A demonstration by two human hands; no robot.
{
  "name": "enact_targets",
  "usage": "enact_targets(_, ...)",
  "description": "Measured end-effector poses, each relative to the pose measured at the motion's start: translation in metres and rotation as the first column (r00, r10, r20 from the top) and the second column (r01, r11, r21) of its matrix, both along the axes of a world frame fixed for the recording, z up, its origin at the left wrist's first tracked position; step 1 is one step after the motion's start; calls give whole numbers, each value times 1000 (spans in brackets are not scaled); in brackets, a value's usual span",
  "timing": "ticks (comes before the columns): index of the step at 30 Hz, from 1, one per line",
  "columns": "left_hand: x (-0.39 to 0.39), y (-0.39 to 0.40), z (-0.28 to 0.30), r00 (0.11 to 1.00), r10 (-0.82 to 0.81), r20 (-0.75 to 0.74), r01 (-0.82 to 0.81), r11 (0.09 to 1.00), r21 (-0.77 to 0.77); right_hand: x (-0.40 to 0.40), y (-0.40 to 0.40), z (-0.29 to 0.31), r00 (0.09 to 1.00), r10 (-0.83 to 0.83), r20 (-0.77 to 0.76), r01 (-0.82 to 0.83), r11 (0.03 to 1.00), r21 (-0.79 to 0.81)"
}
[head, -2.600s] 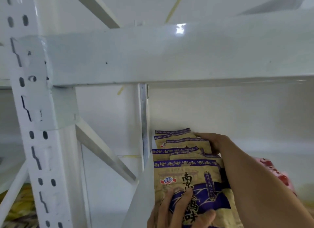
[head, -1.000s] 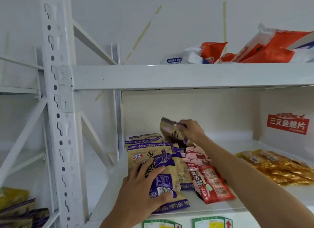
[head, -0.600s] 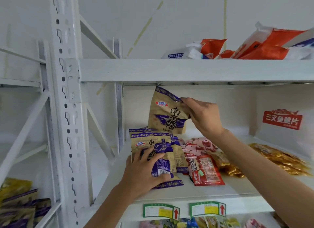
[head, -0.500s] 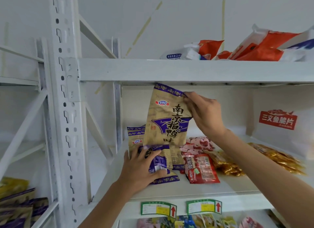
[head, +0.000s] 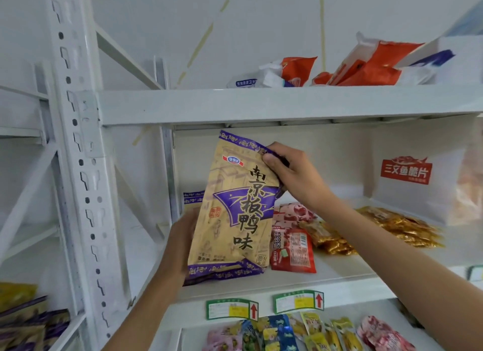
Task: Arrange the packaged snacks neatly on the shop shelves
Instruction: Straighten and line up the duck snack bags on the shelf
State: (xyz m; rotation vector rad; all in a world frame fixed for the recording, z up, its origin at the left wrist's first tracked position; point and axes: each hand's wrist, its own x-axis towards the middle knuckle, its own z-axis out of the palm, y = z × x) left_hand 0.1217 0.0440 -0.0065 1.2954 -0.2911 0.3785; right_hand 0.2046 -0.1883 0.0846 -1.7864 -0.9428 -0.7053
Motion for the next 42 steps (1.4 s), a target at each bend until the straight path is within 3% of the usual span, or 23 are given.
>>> enact_targets(2, -13, -2, 0, 994, -87, -65, 90, 995, 42, 1, 6, -5, 999, -39, 1, 39, 999, -12)
enact_targets(4, -16, -6, -2, 992, -64, -108, 84, 977, 196, 1, 11, -8, 996, -87, -3, 87, 996, -36)
enact_targets(6, -15, -9, -7, 995, -13, -102, 41, 961, 274, -3, 15, -13, 990, -88, -107, 94, 994, 53)
enact_targets(9, -14, -5, -10, 997, 79, -1, -77, 967, 241, -22, 14, -36, 905, 198, -377, -38, 920, 391)
enact_targets(10, -14, -4, -10, 993, 120, 2, -118, 972, 205, -29, 14, -51, 854, 267, -447, -69, 909, 410)
enact_targets(12, -11, 1, -15, 987, 163, -8, -161, 978, 133, -45, 19, -87, 791, 279, -544, -126, 945, 301)
enact_targets(15, -4, 0, -21, 983, 179, -40, -172, 975, 140, -56, 27, -127, 789, 302, -535, -246, 953, 175)
enact_targets(19, 2, -2, -40, 983, 93, -157, -56, 972, 226, -47, 20, -141, 777, 323, -540, -203, 941, 270)
enact_targets(22, 0, -2, -47, 974, 37, -222, 24, 963, 269, -43, 18, -143, 751, 311, -582, -202, 948, 246)
enact_targets(30, 8, 8, -54, 971, -59, -233, 131, 942, 308, -35, 15, -146, 656, 436, -616, -252, 896, 365)
enact_targets(34, 10, 6, -57, 971, -34, -235, 113, 936, 333, -34, 17, -147, 678, 406, -613, -198, 904, 380)
enact_targets(42, 7, 4, -53, 975, -16, -220, 86, 946, 313, -35, 12, -142, 596, 473, -649, -276, 879, 388)
